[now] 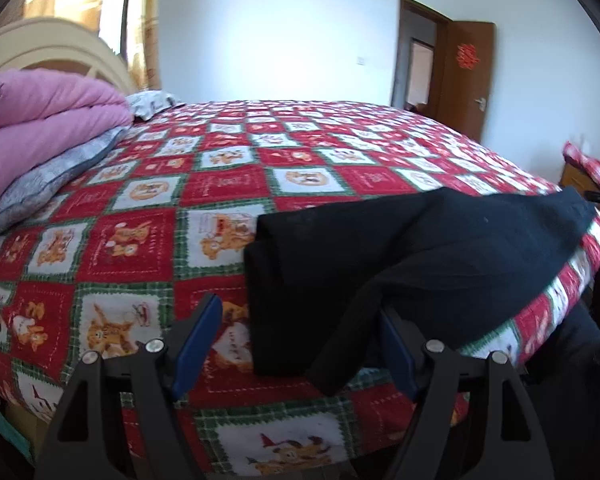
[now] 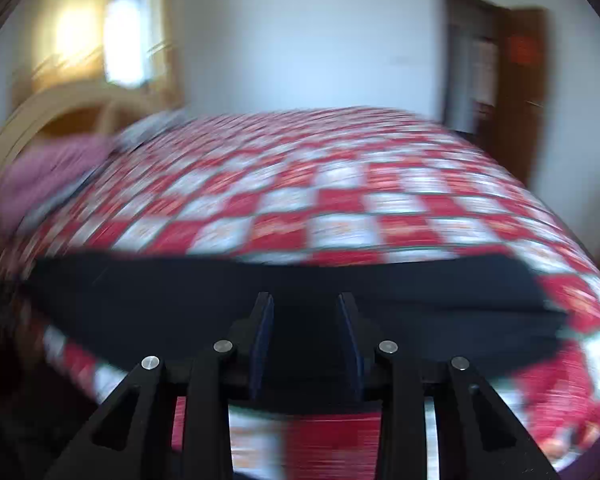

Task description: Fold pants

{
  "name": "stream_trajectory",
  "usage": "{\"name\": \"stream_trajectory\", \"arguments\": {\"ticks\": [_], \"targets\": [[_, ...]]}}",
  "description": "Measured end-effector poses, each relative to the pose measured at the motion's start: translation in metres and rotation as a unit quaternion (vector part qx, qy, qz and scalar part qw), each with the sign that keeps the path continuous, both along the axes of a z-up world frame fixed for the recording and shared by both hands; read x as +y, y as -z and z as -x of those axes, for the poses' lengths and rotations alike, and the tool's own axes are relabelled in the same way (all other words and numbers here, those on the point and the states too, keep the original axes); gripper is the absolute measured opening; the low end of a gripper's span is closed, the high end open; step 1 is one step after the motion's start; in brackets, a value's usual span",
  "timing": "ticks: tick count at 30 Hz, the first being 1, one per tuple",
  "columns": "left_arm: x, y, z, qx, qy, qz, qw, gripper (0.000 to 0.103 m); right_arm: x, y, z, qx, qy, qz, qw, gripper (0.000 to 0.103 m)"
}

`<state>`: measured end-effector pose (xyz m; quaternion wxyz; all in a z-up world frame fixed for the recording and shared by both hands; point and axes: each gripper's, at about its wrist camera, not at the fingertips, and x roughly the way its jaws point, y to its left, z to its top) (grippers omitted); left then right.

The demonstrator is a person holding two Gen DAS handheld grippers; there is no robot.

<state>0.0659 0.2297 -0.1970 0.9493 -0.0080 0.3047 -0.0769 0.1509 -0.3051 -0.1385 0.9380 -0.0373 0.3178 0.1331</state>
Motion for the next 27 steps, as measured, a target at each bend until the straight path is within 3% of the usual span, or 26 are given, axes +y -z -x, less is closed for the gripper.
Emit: {"name": "stream_trajectory", "arguments": {"ticks": [3,8,9,13,15,16,18,20,24,27], "targets": [[-0.010,-0.002,0.007,-0.001,0.025,-0.036,0.9991,0.079,0.086,0.028,0.002,0.020,-0.111,0.032,0.993,0.035],[-0.015,0.009,0.009,0.012,0.046,-0.044,0.9979,0.078,0.179,0.071,0.010,0.030,-0.203,0.117,0.972,0.035],[-0.015,0.011,0.009,0.014,0.046,-0.044,0.9979,0.075,0.192,0.080,0.009,0.037,-0.215,0.131,0.967,0.035],[-0.018,0.016,0.005,0.018,0.046,-0.047,0.9977,0.058,0.214,0.098,0.008,0.037,-0.233,0.174,0.956,0.035],[-0.022,0.014,0.003,0.015,0.047,-0.057,0.9971,0.040,0.216,0.105,0.004,0.035,-0.230,0.192,0.953,0.035],[-0.025,0.011,0.003,0.009,0.047,-0.067,0.9966,0.037,0.216,0.105,0.003,0.037,-0.229,0.187,0.955,0.033],[-0.029,0.004,0.003,-0.004,0.047,-0.082,0.9955,0.030,0.210,0.101,0.000,0.050,-0.229,0.160,0.959,0.010],[-0.029,-0.007,0.004,-0.017,0.054,-0.080,0.9952,0.030,0.208,0.095,-0.002,0.052,-0.229,0.151,0.960,0.004],[-0.022,-0.018,0.005,-0.019,0.070,-0.057,0.9957,0.030,0.207,0.083,0.003,0.043,-0.233,0.146,0.960,0.004],[-0.015,-0.016,0.003,-0.015,0.054,-0.064,0.9964,0.030,0.203,0.074,0.008,0.038,-0.233,0.135,0.962,0.004]]}}
